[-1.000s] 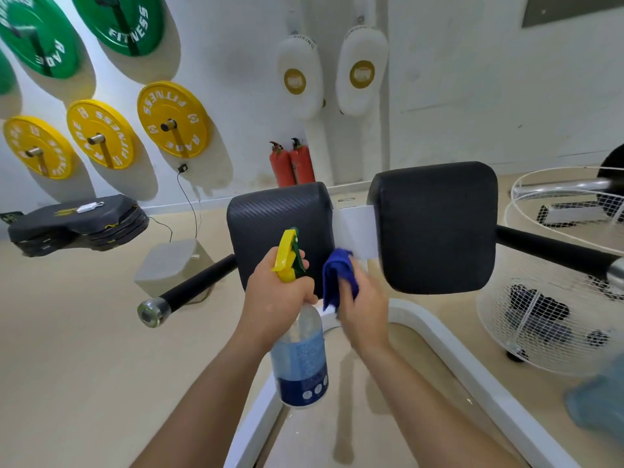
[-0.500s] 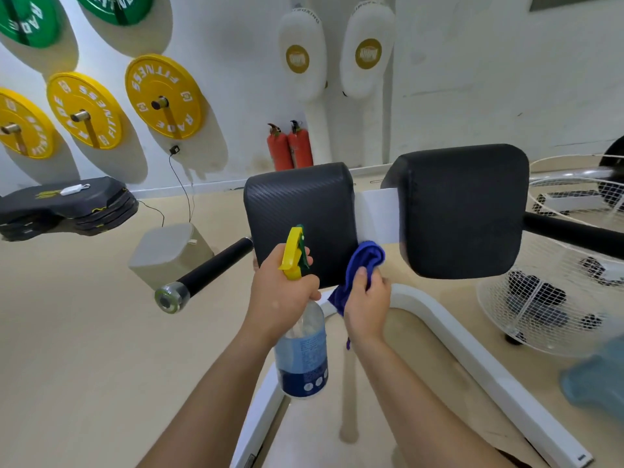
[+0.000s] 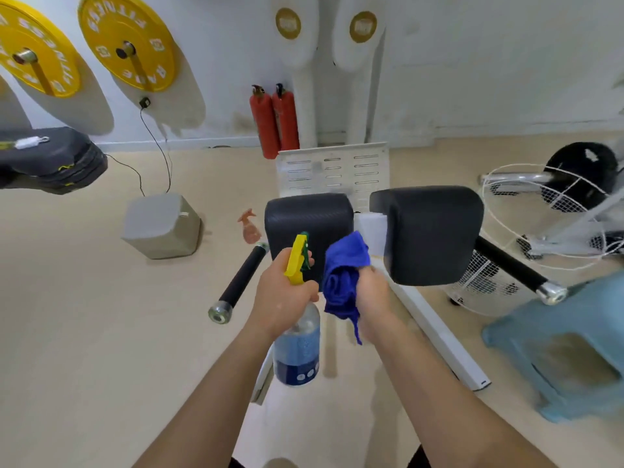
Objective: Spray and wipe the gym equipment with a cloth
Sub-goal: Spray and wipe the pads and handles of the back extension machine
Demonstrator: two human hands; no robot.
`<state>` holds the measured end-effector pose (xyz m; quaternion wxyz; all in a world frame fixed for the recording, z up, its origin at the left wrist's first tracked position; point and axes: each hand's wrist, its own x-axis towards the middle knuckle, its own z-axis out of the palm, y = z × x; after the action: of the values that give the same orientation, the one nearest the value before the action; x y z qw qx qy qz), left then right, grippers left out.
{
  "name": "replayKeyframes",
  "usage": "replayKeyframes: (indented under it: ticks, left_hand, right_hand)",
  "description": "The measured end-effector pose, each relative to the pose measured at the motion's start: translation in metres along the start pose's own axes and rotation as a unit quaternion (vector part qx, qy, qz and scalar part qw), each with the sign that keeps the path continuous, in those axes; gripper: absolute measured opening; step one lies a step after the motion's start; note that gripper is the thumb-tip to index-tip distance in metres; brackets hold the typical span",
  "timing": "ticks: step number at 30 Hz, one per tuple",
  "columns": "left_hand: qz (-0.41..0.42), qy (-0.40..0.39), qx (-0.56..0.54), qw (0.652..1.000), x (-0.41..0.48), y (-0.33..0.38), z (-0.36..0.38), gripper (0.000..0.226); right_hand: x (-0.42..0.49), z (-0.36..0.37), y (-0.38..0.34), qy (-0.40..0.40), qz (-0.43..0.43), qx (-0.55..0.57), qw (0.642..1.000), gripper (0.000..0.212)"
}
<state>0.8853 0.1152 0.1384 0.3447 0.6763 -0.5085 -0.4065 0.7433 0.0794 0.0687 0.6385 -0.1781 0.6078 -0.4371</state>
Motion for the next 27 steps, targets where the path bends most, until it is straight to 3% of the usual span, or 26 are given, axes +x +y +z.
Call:
replayKeyframes:
  ticks: [7, 12, 17, 20, 24, 27]
  left_hand:
    - [-0.049, -0.021, 0.003, 0.999, -0.029, 0.087, -0.097, 0.052]
    - [-0.045, -0.087, 0.064, 0.993, -0.035, 0.119, -0.156, 0.050]
    - [-0.008, -0.126, 0.121, 0.985, 0.000, 0.127, -0.186, 0.048]
    - [-0.004, -0.161, 0.130, 0.978, 0.036, 0.129, -0.196, 0.050]
    - [0.003, -0.207, 0.150, 0.967, 0.092, 0.136, -0.198, 0.052]
    - [0.015, -0.235, 0.184, 0.954, 0.126, 0.141, -0.194, 0.058]
  right_hand:
    - [-0.101, 0.042, -0.089, 0.037, 0.131, 0.101, 0.986, 0.031]
    - [-0.143, 0.065, -0.112, 0.051, 0.151, 0.106, 0.982, 0.041]
    - [-0.148, 0.078, -0.125, 0.068, 0.144, 0.181, 0.970, 0.078]
    - [-0.133, 0.084, -0.140, 0.086, 0.130, 0.135, 0.978, 0.069]
    - [-0.092, 0.094, -0.162, 0.166, 0.116, 0.014, 0.979, 0.049]
    - [-0.062, 0.099, -0.177, 0.200, 0.109, 0.010, 0.974, 0.042]
